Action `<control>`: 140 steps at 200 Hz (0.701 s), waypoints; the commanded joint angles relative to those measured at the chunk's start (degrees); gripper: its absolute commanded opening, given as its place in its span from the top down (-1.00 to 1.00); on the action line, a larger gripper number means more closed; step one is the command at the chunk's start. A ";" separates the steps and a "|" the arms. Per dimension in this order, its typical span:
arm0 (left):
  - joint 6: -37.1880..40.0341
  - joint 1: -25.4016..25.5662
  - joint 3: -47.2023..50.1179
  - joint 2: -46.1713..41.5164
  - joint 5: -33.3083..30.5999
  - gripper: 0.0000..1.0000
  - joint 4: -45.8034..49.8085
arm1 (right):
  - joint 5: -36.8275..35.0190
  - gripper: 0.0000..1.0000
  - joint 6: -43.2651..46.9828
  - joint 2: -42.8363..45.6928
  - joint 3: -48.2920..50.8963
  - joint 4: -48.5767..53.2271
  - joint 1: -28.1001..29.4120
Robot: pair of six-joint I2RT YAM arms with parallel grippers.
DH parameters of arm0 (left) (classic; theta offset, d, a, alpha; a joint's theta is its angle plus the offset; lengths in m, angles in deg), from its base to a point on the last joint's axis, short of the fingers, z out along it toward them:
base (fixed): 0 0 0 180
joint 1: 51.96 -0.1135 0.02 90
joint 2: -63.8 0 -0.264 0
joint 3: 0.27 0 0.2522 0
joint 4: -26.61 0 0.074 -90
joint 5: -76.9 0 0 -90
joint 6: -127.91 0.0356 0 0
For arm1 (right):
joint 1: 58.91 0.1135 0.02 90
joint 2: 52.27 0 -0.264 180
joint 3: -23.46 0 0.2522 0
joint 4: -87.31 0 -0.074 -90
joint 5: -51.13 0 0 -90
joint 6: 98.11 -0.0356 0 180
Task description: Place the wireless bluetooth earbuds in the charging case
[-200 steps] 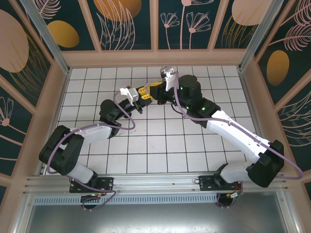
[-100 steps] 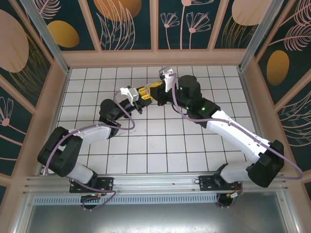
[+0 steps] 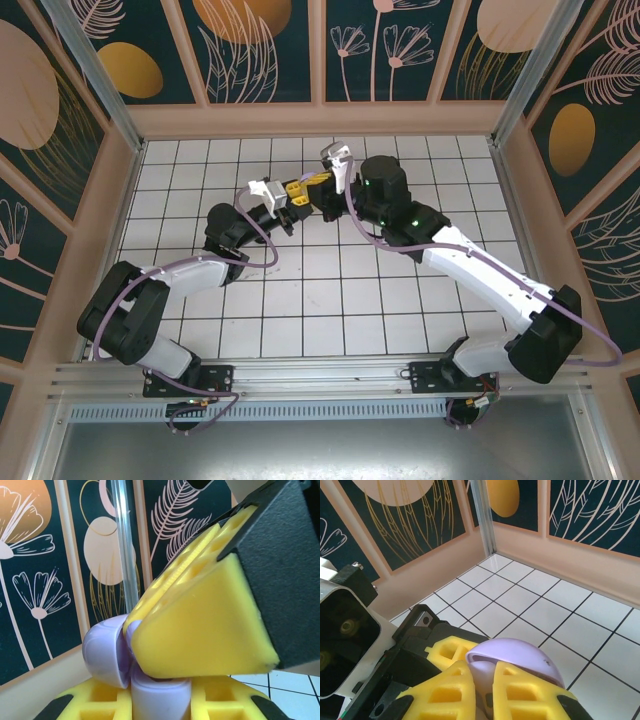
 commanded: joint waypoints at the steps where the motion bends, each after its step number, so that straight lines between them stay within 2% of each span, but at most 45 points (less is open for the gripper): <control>1: 0.72 0.63 -1.32 -2.23 0.83 1.00 -4.82 | -0.58 0.61 -0.05 -1.63 -0.05 4.98 1.46; 24: 0.90 0.63 -1.05 -2.17 0.84 1.00 -4.54 | -3.73 0.10 -2.16 -1.08 -1.76 4.77 1.39; 60: 1.08 0.63 -0.04 -1.82 0.11 1.00 -5.49 | -6.84 -0.29 -5.61 0.99 -6.27 5.47 1.07; 92: 0.79 0.59 1.06 -1.46 -0.83 1.00 -7.39 | -7.28 -0.39 -9.62 5.28 -6.57 4.96 -1.23; 140: 1.12 0.63 2.20 -1.46 -1.61 1.00 -8.45 | -9.46 -0.40 -16.92 9.24 -2.01 7.35 -7.98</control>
